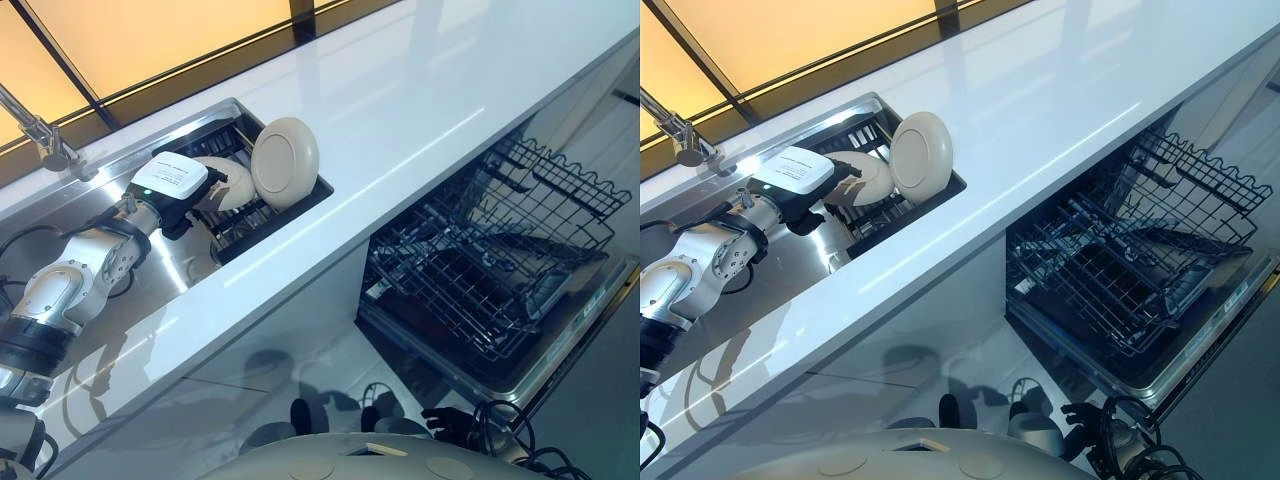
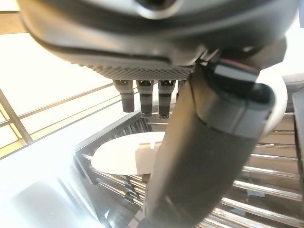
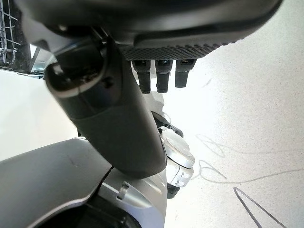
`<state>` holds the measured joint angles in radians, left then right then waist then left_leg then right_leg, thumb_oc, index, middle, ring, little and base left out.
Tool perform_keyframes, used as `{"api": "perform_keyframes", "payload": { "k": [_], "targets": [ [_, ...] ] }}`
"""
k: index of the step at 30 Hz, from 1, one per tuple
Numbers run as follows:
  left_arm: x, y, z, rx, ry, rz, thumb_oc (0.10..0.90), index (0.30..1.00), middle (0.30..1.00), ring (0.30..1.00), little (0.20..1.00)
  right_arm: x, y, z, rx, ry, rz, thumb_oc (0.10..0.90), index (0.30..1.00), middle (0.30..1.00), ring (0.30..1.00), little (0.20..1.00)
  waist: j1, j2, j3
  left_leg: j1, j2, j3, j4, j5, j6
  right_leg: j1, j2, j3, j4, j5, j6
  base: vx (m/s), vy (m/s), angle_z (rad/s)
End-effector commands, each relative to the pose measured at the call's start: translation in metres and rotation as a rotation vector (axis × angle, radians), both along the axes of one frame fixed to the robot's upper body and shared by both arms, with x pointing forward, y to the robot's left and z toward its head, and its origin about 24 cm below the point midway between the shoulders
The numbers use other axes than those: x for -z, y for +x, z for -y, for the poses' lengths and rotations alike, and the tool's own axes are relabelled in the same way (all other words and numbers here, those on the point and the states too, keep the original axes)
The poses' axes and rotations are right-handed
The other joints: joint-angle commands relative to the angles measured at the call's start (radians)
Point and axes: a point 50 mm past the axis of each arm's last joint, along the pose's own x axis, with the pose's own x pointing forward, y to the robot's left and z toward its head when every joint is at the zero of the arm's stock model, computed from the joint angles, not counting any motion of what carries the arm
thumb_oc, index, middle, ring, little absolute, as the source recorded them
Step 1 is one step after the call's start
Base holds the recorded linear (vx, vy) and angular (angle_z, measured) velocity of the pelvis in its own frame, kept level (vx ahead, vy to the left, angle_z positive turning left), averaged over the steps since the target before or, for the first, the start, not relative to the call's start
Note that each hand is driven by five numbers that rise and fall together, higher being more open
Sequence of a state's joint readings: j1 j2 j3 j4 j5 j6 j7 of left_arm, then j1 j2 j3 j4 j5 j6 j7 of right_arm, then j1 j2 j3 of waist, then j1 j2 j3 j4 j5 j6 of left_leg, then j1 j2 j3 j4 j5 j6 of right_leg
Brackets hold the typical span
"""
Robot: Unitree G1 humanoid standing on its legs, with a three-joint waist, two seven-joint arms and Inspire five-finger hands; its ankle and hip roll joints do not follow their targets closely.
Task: Pick up plates and place into dishwasher.
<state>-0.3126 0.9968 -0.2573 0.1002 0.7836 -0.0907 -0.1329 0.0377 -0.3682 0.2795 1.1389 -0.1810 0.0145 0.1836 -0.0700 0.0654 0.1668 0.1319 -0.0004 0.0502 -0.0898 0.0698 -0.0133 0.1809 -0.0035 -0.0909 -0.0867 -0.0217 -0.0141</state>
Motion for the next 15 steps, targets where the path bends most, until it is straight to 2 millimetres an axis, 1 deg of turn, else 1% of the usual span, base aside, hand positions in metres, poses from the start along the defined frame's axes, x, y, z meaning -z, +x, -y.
{"api": "perform_keyframes", "payload": {
  "k": [1, 4, 5, 7, 10, 12, 15],
  "targets": [
    [-0.067, 0.008, -0.008, -0.030, -0.036, 0.262, 0.729, 0.839, 0.839, 0.839, 0.829, -0.004, 0.019, -0.004, -0.003, 0.036, 0.071, 0.800, 0.900, 0.900, 0.900, 0.900, 0.013, 0.018, -0.026, 0.007, -0.090, 0.009, 0.042, -0.151, 0.037, -0.074, 0.031, 0.012, 0.115, -0.082, 0.083, 0.00, 0.000, 0.00],
    [-0.069, 0.008, -0.009, -0.042, -0.054, 0.280, 0.759, 0.865, 0.865, 0.865, 0.859, -0.004, 0.020, -0.004, -0.006, 0.034, 0.071, 0.800, 0.900, 0.900, 0.900, 0.900, 0.012, 0.019, -0.024, 0.008, -0.089, 0.012, 0.040, -0.149, 0.035, -0.073, 0.031, 0.010, 0.116, -0.083, 0.083, 0.00, 0.000, 0.00],
    [-0.070, 0.008, -0.010, -0.050, -0.078, 0.290, 0.800, 0.900, 0.900, 0.900, 0.900, -0.004, 0.019, -0.005, -0.007, 0.034, 0.071, 0.800, 0.900, 0.900, 0.900, 0.900, 0.011, 0.019, -0.023, 0.008, -0.088, 0.013, 0.039, -0.148, 0.035, -0.074, 0.030, 0.009, 0.118, -0.084, 0.083, 0.00, 0.000, 0.00],
    [-0.073, 0.008, -0.010, -0.053, -0.113, 0.306, 0.800, 0.900, 0.900, 0.900, 0.900, -0.004, 0.020, -0.005, -0.007, 0.035, 0.071, 0.800, 0.900, 0.900, 0.900, 0.900, 0.011, 0.019, -0.023, 0.008, -0.087, 0.014, 0.038, -0.147, 0.035, -0.074, 0.030, 0.008, 0.119, -0.085, 0.082, 0.00, 0.000, 0.00],
    [-0.082, 0.012, -0.008, -0.070, -0.263, 0.315, 0.800, 0.900, 0.900, 0.900, 0.900, -0.004, 0.021, -0.007, 0.000, 0.041, 0.076, 0.800, 0.900, 0.900, 0.900, 0.900, 0.008, 0.019, -0.023, 0.010, -0.085, 0.018, 0.034, -0.144, 0.035, -0.072, 0.030, 0.004, 0.123, -0.089, 0.082, 0.00, 0.000, 0.00],
    [-0.088, 0.014, -0.006, -0.075, -0.315, 0.325, 0.800, 0.900, 0.900, 0.900, 0.900, -0.004, 0.021, -0.008, 0.007, 0.044, 0.078, 0.800, 0.900, 0.900, 0.900, 0.900, 0.005, 0.019, -0.023, 0.011, -0.085, 0.019, 0.033, -0.144, 0.034, -0.072, 0.030, 0.002, 0.127, -0.090, 0.083, 0.00, 0.000, 0.00],
    [-0.093, 0.019, -0.005, -0.105, -0.432, 0.262, 0.800, 0.900, 0.900, 0.900, 0.900, -0.003, 0.021, -0.011, 0.022, 0.049, 0.080, 0.800, 0.900, 0.900, 0.900, 0.900, 0.000, 0.020, -0.024, 0.014, -0.083, 0.026, 0.033, -0.144, 0.033, -0.070, 0.029, -0.001, 0.128, -0.092, 0.083, 0.00, -0.010, 0.00]
  ]
}}
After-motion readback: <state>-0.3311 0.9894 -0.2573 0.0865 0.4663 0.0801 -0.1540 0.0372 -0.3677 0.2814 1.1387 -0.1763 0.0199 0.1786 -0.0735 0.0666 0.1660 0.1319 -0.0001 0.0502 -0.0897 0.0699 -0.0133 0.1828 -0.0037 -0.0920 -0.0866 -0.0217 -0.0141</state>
